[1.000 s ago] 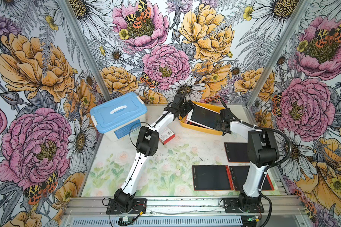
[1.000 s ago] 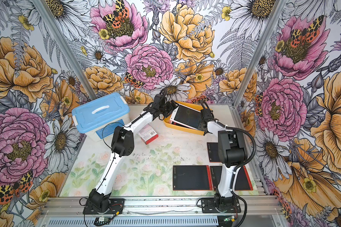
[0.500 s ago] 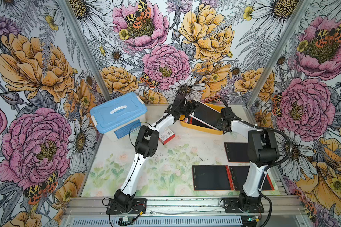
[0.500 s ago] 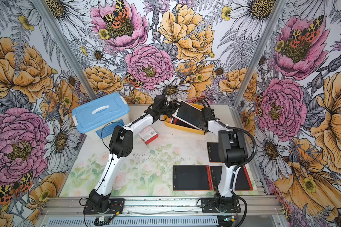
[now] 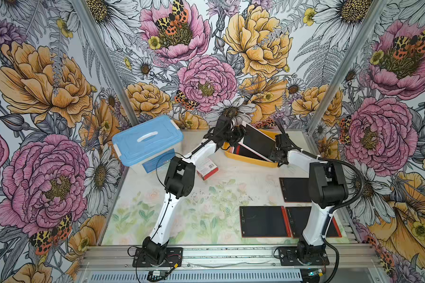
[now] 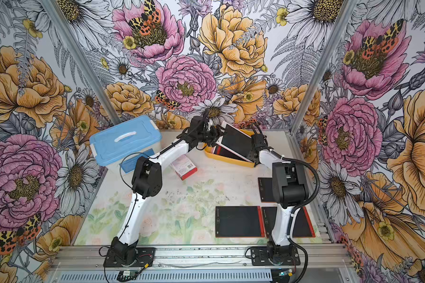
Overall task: Take out the writing tablet from the storage box
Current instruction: Pick up the writing tablet from the storage box.
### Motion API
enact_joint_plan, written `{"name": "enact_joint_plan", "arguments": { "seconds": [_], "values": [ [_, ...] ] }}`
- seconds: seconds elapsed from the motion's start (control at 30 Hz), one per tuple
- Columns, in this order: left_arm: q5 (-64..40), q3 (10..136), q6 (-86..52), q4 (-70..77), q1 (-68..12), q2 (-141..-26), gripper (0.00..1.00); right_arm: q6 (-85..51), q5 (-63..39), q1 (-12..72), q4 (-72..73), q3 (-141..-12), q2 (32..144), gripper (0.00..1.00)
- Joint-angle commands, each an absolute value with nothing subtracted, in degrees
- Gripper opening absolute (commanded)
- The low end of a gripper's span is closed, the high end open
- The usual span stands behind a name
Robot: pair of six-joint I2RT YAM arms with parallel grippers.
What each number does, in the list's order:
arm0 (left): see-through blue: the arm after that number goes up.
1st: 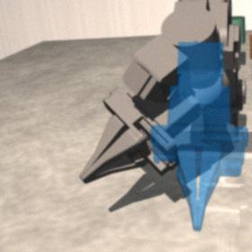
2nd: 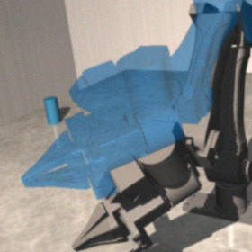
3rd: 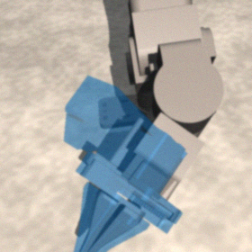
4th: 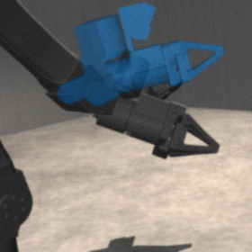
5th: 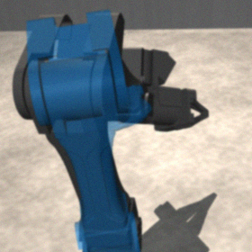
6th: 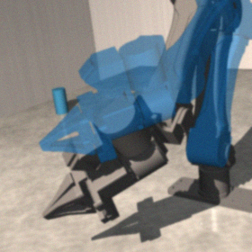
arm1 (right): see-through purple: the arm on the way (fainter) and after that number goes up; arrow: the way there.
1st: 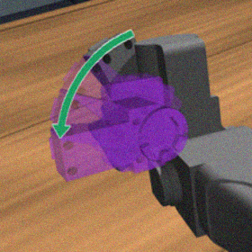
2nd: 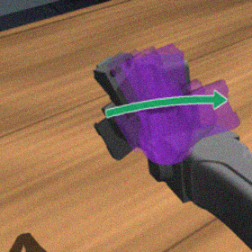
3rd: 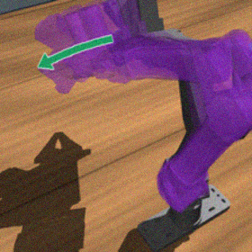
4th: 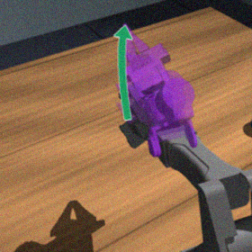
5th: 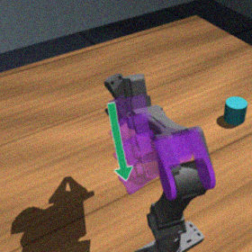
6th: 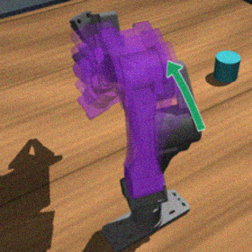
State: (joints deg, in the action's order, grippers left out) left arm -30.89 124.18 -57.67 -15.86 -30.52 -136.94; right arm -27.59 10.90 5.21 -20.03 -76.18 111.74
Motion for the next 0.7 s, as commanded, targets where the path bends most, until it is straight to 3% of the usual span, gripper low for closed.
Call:
{"name": "enact_joint_plan", "arguments": {
  "seconds": [0.0,0.43,0.67],
  "values": [
    [-29.2,124.7,-51.6,-20.7,-30.9,-133.6,0.59,-28.2,11.0,5.4,-18.1,-77.2,109.9,0.68],
    [-28.9,126.7,-46.8,-27.0,-31.3,-134.0,0.35,-28.6,12.4,5.4,-18.0,-77.0,108.4,0.68],
    [-28.1,126.0,-45.9,-27.1,-32.0,-133.3,0.15,-28.6,12.8,5.3,-18.2,-76.4,107.0,0.68]
  ]
}}
